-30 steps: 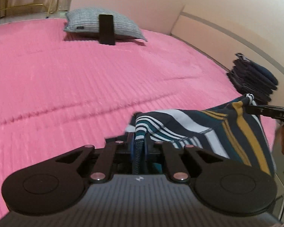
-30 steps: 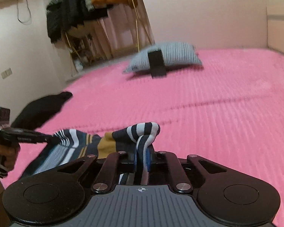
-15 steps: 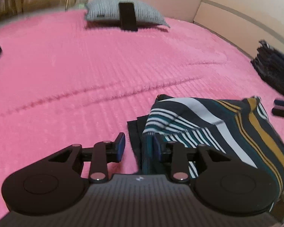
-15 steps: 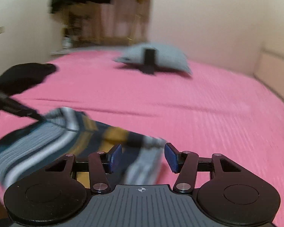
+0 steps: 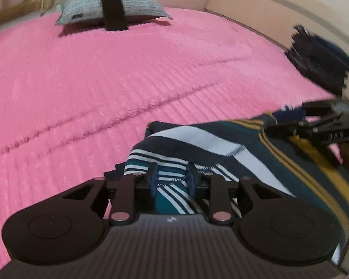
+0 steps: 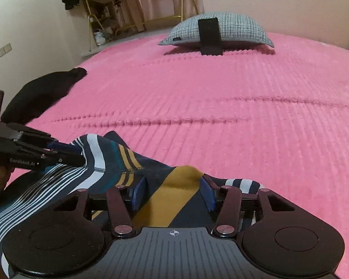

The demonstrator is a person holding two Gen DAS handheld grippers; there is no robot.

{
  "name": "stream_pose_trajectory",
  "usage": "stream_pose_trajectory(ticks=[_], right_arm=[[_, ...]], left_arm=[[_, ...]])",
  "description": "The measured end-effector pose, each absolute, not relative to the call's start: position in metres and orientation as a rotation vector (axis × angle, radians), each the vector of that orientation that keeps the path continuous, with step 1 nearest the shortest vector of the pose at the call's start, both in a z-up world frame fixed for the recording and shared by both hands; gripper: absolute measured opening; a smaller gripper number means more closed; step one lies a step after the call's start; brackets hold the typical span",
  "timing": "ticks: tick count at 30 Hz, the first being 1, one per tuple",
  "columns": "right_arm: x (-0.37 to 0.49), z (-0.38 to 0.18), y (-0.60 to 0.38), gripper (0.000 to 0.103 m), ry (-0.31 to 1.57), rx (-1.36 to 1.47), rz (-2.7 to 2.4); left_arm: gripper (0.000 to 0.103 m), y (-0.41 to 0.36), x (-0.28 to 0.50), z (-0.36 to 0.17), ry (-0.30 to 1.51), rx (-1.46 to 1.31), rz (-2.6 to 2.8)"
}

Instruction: Fold clothes

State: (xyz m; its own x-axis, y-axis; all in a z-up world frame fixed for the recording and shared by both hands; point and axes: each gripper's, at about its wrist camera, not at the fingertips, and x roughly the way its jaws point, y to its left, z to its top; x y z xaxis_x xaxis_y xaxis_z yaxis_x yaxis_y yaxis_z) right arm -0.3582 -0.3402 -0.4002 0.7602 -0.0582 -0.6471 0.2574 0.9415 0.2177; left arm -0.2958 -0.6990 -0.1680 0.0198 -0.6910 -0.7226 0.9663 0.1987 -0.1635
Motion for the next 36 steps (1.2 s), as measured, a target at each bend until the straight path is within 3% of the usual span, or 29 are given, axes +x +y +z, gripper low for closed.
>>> stream_pose_trajectory(ticks=[8,10,12,18,21,36], right_arm=[[-0.417,-0.388,-0.356,0.045,0.653,0.442,-0.237],[-0.426,-0.372,-0.340,0.046,0.694,0.330,-0.328],[-0.437,-0.355,-0.313,0.046,0.683,0.237,-0.359],[-0.467,-0.350,-0.215,0.046,0.551,0.272,-0.156],[-0.480,-0.380,-0.194,0.046,0.619,0.289,-0.150],[-0.516,-0.390,-0.181,0.045,0.670,0.238,-0.185]], left_arm=[[0.025,-0.688,-0.299,-0.165,0.773,0.458,-1.325],[0.022,-0.682,-0.302,-0.161,0.746,0.502,-1.282],[0.010,-0.673,-0.307,-0.154,0.719,0.540,-1.240],[0.012,-0.614,-0.351,-0.128,0.647,0.480,-1.278],[0.016,-0.588,-0.368,-0.139,0.699,0.439,-1.322],[0.016,-0.580,-0.386,-0.159,0.693,0.538,-1.242]])
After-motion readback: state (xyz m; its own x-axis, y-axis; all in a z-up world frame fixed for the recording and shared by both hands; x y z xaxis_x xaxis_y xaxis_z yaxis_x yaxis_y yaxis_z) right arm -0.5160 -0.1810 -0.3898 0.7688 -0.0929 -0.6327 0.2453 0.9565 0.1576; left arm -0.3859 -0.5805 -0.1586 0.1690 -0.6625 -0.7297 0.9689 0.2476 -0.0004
